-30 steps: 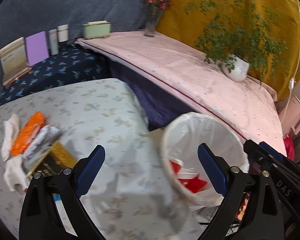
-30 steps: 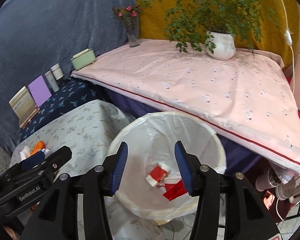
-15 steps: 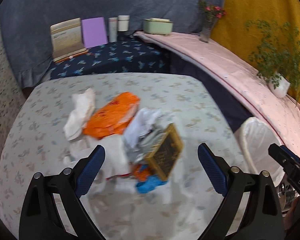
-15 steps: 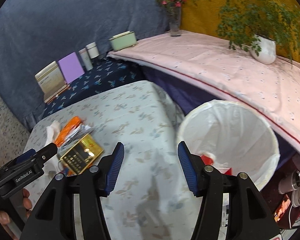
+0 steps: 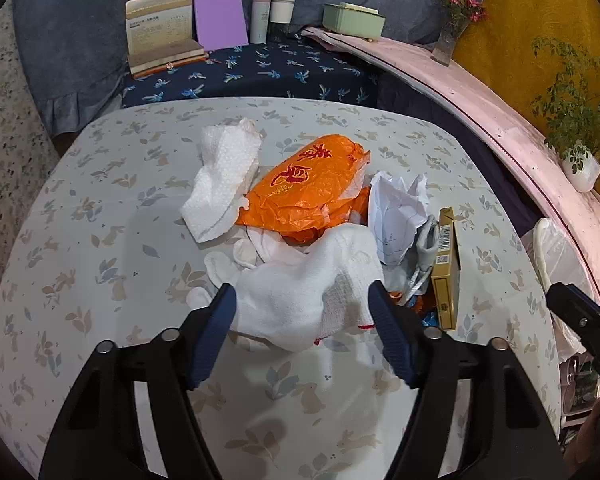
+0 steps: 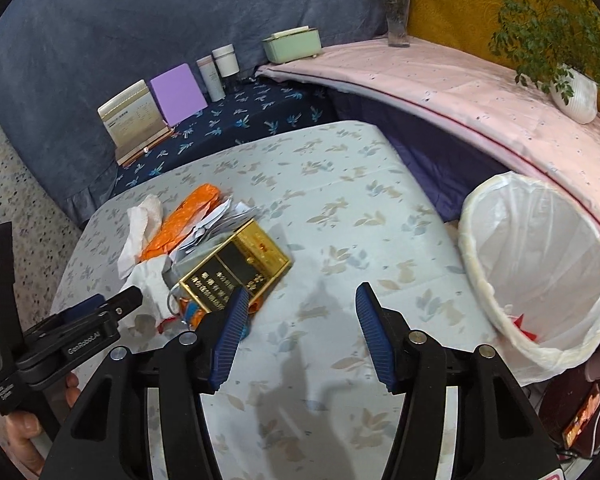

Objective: Collect trash
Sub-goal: 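Return both tools to the table and grasp the gold cigarette pack with the right tool, then lift the gold pack with the right tool while the left tool grasps white tissues, then carry the tissues and gold pack over the bin and open both tools, then move both tools back to the table toward the remaining trash, then grasp the white paper with the left tool while the right tool grasps the grey pouch, then carry the paper and grey pouch over the bin and open both tools, then move both tools back to the orange plastic bags on the table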

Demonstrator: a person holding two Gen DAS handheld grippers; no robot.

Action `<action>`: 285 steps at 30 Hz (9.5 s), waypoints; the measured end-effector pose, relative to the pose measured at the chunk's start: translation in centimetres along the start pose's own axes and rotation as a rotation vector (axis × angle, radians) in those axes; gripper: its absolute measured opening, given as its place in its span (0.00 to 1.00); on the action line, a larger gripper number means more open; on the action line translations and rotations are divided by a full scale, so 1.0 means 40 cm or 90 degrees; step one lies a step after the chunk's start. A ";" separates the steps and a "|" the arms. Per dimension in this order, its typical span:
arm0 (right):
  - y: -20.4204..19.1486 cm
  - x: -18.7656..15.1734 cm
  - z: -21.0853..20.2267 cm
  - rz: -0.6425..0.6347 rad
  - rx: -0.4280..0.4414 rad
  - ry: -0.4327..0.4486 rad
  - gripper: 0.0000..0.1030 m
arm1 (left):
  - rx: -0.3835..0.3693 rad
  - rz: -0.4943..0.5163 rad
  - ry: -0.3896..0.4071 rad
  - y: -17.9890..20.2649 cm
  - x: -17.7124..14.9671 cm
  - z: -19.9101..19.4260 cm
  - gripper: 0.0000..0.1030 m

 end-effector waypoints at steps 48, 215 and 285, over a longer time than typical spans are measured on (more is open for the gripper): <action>0.035 0.036 -0.034 -0.008 -0.035 0.049 0.11 | -0.103 0.066 0.025 0.191 0.012 -0.106 0.08; 0.132 0.018 0.111 0.055 0.017 -0.011 0.05 | -0.098 0.070 -0.066 0.392 0.079 0.202 0.47; 0.543 0.121 -0.278 0.156 -0.135 0.179 0.44 | -0.218 0.177 0.024 0.760 0.037 -0.071 0.57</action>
Point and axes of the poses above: each gripper's, at about its wrist camera, not at the fingertips, and z roughly the way its jaws point, y to its right, x to its top, the point moved 3 cm from there along z, roughly the way its jaws point, and after that the axes turned 4 degrees about -z, right-handed, at the moved point
